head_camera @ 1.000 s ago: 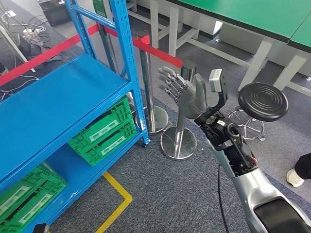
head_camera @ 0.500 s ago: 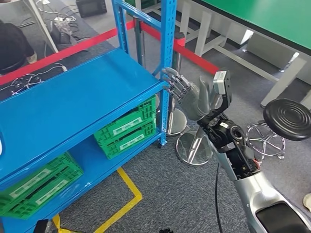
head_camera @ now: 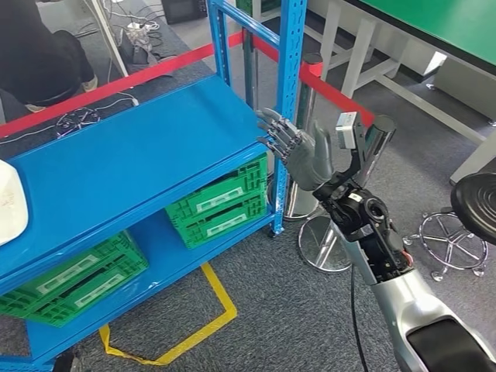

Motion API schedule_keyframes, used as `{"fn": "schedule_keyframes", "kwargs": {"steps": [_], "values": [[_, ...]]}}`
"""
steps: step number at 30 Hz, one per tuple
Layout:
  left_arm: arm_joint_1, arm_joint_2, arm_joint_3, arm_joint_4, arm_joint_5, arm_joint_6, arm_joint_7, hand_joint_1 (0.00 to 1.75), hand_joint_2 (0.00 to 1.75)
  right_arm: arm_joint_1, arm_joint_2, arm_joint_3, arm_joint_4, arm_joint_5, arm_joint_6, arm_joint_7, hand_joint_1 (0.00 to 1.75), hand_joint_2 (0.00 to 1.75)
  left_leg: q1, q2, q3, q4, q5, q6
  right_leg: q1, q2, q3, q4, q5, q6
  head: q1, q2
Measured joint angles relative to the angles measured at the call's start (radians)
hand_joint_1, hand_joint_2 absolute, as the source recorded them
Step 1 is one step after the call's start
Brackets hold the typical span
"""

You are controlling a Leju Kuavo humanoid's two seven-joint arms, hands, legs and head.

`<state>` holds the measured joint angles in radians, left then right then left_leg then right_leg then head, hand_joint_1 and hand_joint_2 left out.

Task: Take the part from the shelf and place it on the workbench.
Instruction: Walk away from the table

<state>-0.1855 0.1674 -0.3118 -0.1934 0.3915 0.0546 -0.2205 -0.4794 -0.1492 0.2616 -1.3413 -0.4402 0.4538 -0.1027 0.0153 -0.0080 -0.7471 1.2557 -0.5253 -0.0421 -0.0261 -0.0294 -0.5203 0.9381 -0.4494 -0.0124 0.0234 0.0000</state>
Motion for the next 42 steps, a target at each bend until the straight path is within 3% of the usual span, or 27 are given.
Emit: {"fn": "schedule_keyframes", "kwargs": {"steps": [1,3,5,6,8,10,11,13,14,15,16,17,19,21,23,24,26,28,30,31,32,34,36,38,40,42], "values": [[0.0,0.0,-0.001,0.0,0.0,0.0,0.0,0.0,0.0,0.001,0.0,0.0,0.0,0.0,0.0,0.0,0.0,0.0,0.002,0.003,0.014,-0.032,0.024,-0.001,0.0,-0.009,0.001,0.0,-0.001,0.001,-0.003,0.0],[-0.001,0.0,-0.003,0.0,0.0,0.0,0.0,0.0,0.0,0.001,0.0,0.0,0.0,0.0,0.0,0.0,0.0,0.0,0.003,0.028,0.092,-0.183,0.092,0.001,0.001,-0.025,0.006,0.0,-0.006,0.008,-0.007,0.0],[-0.004,0.001,-0.004,0.0,0.0,0.001,0.0,0.0,0.0,0.0,0.0,-0.001,0.0,0.0,-0.001,0.0,0.0,0.0,-0.002,0.049,0.15,-0.296,0.126,0.012,0.006,-0.038,0.01,0.001,-0.012,0.019,-0.007,0.0],[-0.004,0.001,-0.004,0.0,0.0,0.002,0.0,0.0,0.0,-0.001,0.0,-0.001,0.0,0.001,-0.002,0.0,0.0,0.0,-0.005,0.051,0.157,-0.312,0.126,0.019,0.009,-0.043,0.012,0.001,-0.015,0.025,-0.004,0.0],[-0.003,0.0,-0.005,0.0,0.0,0.003,0.0,0.0,0.0,-0.002,0.0,-0.001,-0.001,0.003,-0.002,0.001,0.0,0.0,-0.008,0.034,0.157,-0.313,0.126,0.035,0.009,-0.053,0.015,0.0,-0.02,0.036,0.002,0.0],[-0.003,0.0,-0.005,0.0,0.0,0.004,0.001,0.0,0.0,-0.002,0.0,0.0,-0.002,0.007,-0.002,0.001,0.0,0.0,-0.004,0.02,0.161,-0.317,0.127,0.05,0.005,-0.032,0.003,0.035,-0.047,0.043,0.005,0.0],[-0.004,0.0,-0.005,0.0,0.0,0.005,0.001,0.0,0.0,-0.002,0.0,-0.001,-0.003,0.01,-0.003,0.001,0.0,0.0,-0.002,0.012,0.164,-0.319,0.128,0.056,0.004,-0.014,-0.018,0.085,-0.076,0.045,0.01,0.0],[-0.005,-0.001,-0.006,0.0,0.0,0.005,0.001,0.0,0.0,0.002,-0.001,-0.002,-0.002,0.012,-0.004,0.001,0.0,0.0,-0.005,-0.003,0.166,-0.319,0.127,0.064,0.005,0.018,-0.088,0.234,-0.142,0.046,0.022,0.0],[-0.005,-0.002,-0.006,0.0,-0.001,0.005,0.001,0.0,0.0,0.006,-0.001,-0.002,-0.002,0.012,-0.004,0.001,0.0,0.0,-0.006,-0.013,0.167,-0.318,0.127,0.065,0.006,0.023,-0.121,0.296,-0.159,0.046,0.026,0.0],[-0.004,-0.003,-0.007,0.0,-0.001,0.005,0.001,0.0,0.0,0.01,-0.001,-0.002,-0.002,0.012,-0.004,0.001,0.0,0.0,-0.008,-0.024,0.169,-0.318,0.126,0.066,0.007,0.026,-0.139,0.322,-0.156,0.046,0.03,0.0],[-0.004,-0.004,-0.008,0.0,-0.001,0.005,0.001,0.0,0.0,0.012,-0.001,-0.002,-0.001,0.012,-0.005,0.001,0.0,0.0,-0.01,-0.035,0.171,-0.317,0.125,0.066,0.007,0.028,-0.137,0.305,-0.132,0.043,0.032,0.0],[-0.004,-0.005,-0.008,0.0,-0.001,0.005,0.001,0.0,0.0,0.012,-0.001,-0.002,-0.001,0.012,-0.005,0.001,0.0,0.0,-0.011,-0.046,0.175,-0.317,0.123,0.066,0.007,0.031,-0.116,0.249,-0.091,0.039,0.035,0.0],[-0.005,-0.007,-0.01,0.0,-0.001,0.005,0.001,0.0,0.0,0.011,-0.001,-0.002,-0.002,0.011,-0.005,0.001,0.0,0.0,-0.012,-0.065,0.178,-0.314,0.12,0.062,0.007,0.065,-0.056,0.098,-0.016,0.028,0.039,0.0],[-0.005,-0.008,-0.011,0.0,-0.001,0.005,0.002,0.0,0.0,0.01,-0.001,-0.003,-0.002,0.011,-0.006,0.001,0.0,0.0,-0.009,-0.082,0.172,-0.313,0.121,0.052,0.009,0.092,-0.019,0.019,0.007,0.02,0.04,0.0],[-0.003,-0.008,-0.012,0.0,-0.002,0.005,0.003,0.0,0.0,0.009,-0.001,-0.003,-0.002,0.011,-0.006,0.001,0.0,0.0,-0.006,-0.097,0.166,-0.316,0.125,0.039,0.01,0.083,-0.009,0.009,0.006,0.014,0.04,0.0],[-0.001,-0.008,-0.013,0.0,-0.003,0.005,0.003,0.0,0.0,0.008,-0.001,-0.003,-0.002,0.011,-0.006,0.001,0.0,0.0,-0.005,-0.09,0.164,-0.312,0.123,0.033,0.008,0.074,-0.006,0.003,0.009,0.009,0.04,0.0],[-0.003,-0.006,-0.014,0.0,-0.004,0.006,0.004,0.0,0.0,0.005,-0.001,-0.002,-0.003,0.011,-0.006,0.002,0.0,0.0,-0.007,-0.051,0.137,-0.256,0.089,0.021,0.003,0.054,0.002,-0.009,0.015,0.0,0.028,0.0],[-0.007,-0.005,-0.014,0.0,-0.004,0.005,0.004,0.0,0.0,0.005,-0.001,-0.004,-0.003,0.012,-0.006,0.003,0.0,0.0,-0.004,-0.012,0.067,-0.118,0.024,0.009,0.004,0.032,0.002,-0.011,0.015,-0.004,0.014,0.0],[-0.006,-0.006,-0.014,0.0,-0.004,0.005,0.006,0.0,0.0,0.007,-0.002,-0.005,-0.003,0.012,-0.005,0.004,0.0,0.0,0.003,-0.003,0.01,-0.012,-0.007,-0.001,0.003,0.013,0.001,-0.011,0.014,-0.005,0.006,0.0],[-0.005,-0.007,-0.014,0.0,-0.004,0.005,0.006,0.0,0.0,0.008,-0.002,-0.004,-0.003,0.013,-0.004,0.004,0.0,0.0,0.006,0.0,0.01,-0.015,0.005,-0.004,0.002,0.004,0.001,-0.011,0.013,-0.004,0.003,0.0],[-0.005,-0.006,-0.014,0.0,-0.004,0.005,0.007,0.0,0.0,0.008,-0.002,-0.004,-0.003,0.014,-0.004,0.004,0.0,0.0,0.008,0.004,0.033,-0.061,0.034,-0.006,0.001,-0.004,0.002,-0.01,0.011,-0.002,0.0,0.0],[-0.007,-0.005,-0.014,0.0,-0.003,0.006,0.007,0.0,0.0,0.006,-0.002,-0.004,-0.003,0.016,-0.003,0.004,0.0,0.0,0.009,0.033,0.116,-0.217,0.097,-0.006,0.002,-0.019,0.005,-0.007,0.005,0.007,-0.005,0.0],[-0.01,-0.004,-0.014,0.0,-0.001,0.006,0.007,0.0,0.0,0.001,-0.002,-0.005,-0.003,0.016,-0.001,0.003,0.0,0.0,0.005,0.051,0.165,-0.309,0.123,0.005,0.007,-0.031,0.008,-0.005,-0.001,0.02,-0.005,0.0],[-0.009,-0.004,-0.014,0.0,0.0,0.006,0.008,0.0,0.0,-0.004,-0.002,-0.005,-0.003,0.017,0.001,0.003,0.0,0.0,0.0,0.039,0.167,-0.317,0.122,0.022,0.008,-0.042,0.013,-0.006,-0.005,0.032,0.0,0.0],[-0.008,-0.004,-0.014,0.0,0.001,0.007,0.009,0.0,0.0,-0.006,-0.001,-0.004,-0.003,0.017,0.003,0.004,0.0,0.0,0.002,0.025,0.169,-0.319,0.123,0.036,0.003,-0.035,0.01,0.01,-0.022,0.043,0.004,0.0],[-0.009,-0.004,-0.014,0.0,0.001,0.008,0.011,0.0,0.0,-0.006,-0.001,-0.004,-0.003,0.017,0.004,0.004,0.0,0.0,0.005,0.012,0.173,-0.323,0.125,0.049,0.0,-0.004,-0.031,0.104,-0.078,0.047,0.012,0.0]]}}
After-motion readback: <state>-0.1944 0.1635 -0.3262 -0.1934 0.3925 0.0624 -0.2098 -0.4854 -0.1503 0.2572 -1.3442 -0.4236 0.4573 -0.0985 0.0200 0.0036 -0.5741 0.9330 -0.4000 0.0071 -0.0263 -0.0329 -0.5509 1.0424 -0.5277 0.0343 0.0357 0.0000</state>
